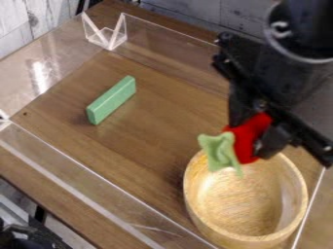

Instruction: Move the red object to the left side of the table

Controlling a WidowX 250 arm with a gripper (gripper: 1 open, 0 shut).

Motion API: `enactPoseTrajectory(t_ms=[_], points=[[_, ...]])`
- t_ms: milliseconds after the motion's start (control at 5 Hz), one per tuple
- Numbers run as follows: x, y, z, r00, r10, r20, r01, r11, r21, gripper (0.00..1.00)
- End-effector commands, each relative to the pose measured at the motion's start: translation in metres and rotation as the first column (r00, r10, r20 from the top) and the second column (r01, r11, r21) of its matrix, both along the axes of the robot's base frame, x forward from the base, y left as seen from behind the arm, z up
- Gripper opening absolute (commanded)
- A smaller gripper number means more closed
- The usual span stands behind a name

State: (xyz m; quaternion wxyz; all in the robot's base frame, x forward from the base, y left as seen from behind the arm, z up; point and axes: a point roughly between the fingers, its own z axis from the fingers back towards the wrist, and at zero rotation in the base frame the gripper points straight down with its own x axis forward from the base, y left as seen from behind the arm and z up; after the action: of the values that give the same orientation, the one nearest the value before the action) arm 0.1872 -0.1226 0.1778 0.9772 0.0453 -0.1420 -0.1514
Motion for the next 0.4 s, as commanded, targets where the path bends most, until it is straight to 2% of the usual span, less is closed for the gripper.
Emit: enactPoseTrajectory(t_ms=[0,200], points=[[-0.001,-0.004,0.007,0.999,-0.024,0.047,0.025,0.999,-0.026,0.00],[-0.006,-0.001,0.018,0.997,-0.046,0.055,0.047,0.999,-0.018,0.00]])
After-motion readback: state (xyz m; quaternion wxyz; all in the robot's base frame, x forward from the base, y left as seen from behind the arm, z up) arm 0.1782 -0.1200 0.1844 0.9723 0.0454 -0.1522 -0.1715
